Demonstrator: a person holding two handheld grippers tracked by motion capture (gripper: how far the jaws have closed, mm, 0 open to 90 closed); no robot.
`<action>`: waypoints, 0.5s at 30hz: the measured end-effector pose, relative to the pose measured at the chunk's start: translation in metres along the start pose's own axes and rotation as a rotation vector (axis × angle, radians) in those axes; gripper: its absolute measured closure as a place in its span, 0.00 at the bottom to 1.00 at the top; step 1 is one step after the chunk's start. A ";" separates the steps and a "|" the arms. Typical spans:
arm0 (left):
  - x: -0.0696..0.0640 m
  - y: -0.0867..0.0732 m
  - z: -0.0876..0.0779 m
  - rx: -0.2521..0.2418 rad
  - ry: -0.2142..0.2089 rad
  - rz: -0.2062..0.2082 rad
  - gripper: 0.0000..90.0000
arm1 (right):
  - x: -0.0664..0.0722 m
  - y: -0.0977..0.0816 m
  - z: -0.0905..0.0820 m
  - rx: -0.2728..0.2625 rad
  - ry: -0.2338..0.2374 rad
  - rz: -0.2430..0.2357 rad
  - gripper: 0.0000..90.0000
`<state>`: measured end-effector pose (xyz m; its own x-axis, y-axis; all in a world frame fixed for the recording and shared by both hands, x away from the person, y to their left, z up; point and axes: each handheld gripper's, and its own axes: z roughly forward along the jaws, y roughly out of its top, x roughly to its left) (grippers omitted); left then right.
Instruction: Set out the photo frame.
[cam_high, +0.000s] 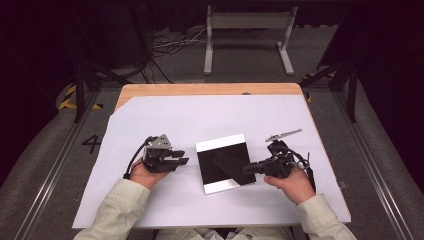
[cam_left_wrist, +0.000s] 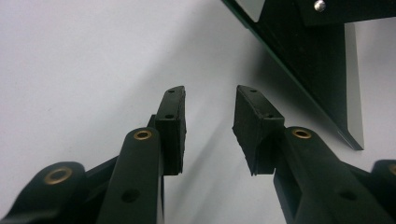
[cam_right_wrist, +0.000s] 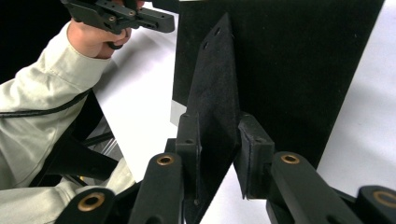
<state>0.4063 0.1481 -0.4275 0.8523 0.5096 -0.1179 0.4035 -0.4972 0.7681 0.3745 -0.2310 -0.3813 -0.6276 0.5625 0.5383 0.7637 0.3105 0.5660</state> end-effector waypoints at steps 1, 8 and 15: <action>0.000 0.000 0.000 0.001 0.001 -0.002 0.71 | 0.000 0.000 0.000 0.001 0.003 0.000 0.83; 0.000 0.000 0.000 0.000 0.001 -0.002 0.71 | 0.000 0.000 -0.002 0.013 0.026 -0.001 0.86; 0.000 0.000 0.000 -0.001 0.001 0.000 0.71 | 0.006 0.001 -0.004 0.015 0.085 -0.032 0.93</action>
<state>0.4062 0.1481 -0.4275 0.8520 0.5104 -0.1168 0.4029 -0.4966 0.7688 0.3707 -0.2309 -0.3749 -0.6616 0.4852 0.5717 0.7450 0.3388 0.5746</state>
